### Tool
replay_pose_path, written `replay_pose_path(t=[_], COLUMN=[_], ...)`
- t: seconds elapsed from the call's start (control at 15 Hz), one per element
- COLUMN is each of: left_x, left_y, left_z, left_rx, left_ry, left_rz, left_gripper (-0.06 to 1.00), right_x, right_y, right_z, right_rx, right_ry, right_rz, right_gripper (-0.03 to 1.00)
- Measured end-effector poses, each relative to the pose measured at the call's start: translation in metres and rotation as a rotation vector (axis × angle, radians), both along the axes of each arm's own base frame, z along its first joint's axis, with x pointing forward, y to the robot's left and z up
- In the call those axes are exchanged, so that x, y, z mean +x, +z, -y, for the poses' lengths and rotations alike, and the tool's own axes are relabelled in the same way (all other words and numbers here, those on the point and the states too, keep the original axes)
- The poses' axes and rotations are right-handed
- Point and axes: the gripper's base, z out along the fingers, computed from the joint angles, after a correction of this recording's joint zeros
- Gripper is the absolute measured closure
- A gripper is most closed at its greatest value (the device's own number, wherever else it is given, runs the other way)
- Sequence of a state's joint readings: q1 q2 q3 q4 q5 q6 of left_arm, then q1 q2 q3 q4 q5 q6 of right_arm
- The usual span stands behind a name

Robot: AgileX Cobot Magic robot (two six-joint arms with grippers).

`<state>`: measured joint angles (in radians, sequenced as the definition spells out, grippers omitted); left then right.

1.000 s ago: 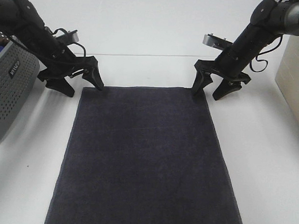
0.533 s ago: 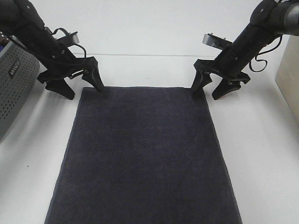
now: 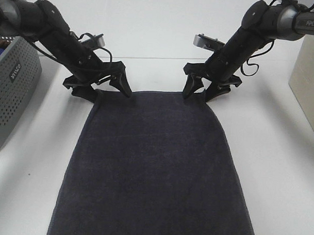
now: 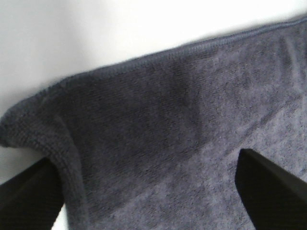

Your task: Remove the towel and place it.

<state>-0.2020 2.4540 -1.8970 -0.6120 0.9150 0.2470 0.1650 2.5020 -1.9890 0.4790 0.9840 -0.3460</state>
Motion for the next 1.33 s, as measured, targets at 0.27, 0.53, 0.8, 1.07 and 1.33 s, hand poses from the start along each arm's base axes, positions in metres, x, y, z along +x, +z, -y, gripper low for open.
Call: replay_pose_path(t=[0.27, 0.53, 0.8, 1.07, 1.33], left_x=[0.000, 0.002, 0.003, 0.022, 0.046], left_y=[-0.003, -0.012, -0.012, 0.003, 0.036], left_z=[0.001, 0.000, -0.001, -0.003, -0.003], left_rx=[0.009, 0.025, 0.038, 0.095, 0.098], left_ry=[-0.001, -0.007, -0.024, -0.036, 0.015], left_rz=[0.007, 0.021, 0.048, 0.185, 0.395], left_gripper=[0.18, 0.79, 0.93, 0.93, 0.93], right_x=[0.002, 0.006, 0.007, 0.018, 0.042], right_y=[-0.004, -0.007, -0.007, -0.001, 0.032], right_z=[0.004, 0.006, 0.008, 0.011, 0.010], right_rx=[-0.039, -0.067, -0.089, -0.133, -0.133], right_ry=[0.006, 0.000, 0.007, 0.004, -0.010], right_rz=[0.025, 0.068, 0.082, 0.183, 0.388], right_gripper=[0.55, 0.95, 0.96, 0.96, 0.96])
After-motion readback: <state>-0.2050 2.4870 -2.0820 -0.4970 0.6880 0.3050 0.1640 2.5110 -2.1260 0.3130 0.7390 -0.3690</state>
